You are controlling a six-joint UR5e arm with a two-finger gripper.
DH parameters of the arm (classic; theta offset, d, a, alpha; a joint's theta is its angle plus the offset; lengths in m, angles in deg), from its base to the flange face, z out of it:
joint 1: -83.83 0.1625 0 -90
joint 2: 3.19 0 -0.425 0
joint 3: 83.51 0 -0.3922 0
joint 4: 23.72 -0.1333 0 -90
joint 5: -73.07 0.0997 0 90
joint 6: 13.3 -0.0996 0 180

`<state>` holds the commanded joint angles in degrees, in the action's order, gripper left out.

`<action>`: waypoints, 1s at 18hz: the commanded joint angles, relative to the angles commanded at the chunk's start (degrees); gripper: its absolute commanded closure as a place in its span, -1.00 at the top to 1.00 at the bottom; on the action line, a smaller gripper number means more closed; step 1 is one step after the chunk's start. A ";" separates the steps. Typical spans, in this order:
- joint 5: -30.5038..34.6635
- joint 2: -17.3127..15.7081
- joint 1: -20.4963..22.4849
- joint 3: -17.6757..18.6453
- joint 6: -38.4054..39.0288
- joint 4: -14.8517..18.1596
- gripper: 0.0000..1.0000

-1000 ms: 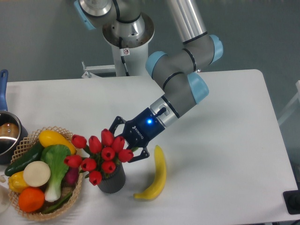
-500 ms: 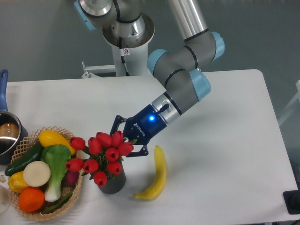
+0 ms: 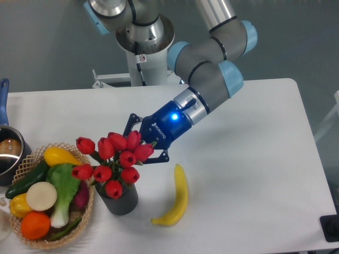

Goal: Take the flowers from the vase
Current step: 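Lift the tulips up out of the grey vase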

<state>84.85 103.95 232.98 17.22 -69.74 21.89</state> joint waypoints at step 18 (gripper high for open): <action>-7.12 -0.09 6.85 -10.20 16.10 0.09 -1.00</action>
<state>77.73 103.86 239.83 7.02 -53.64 21.98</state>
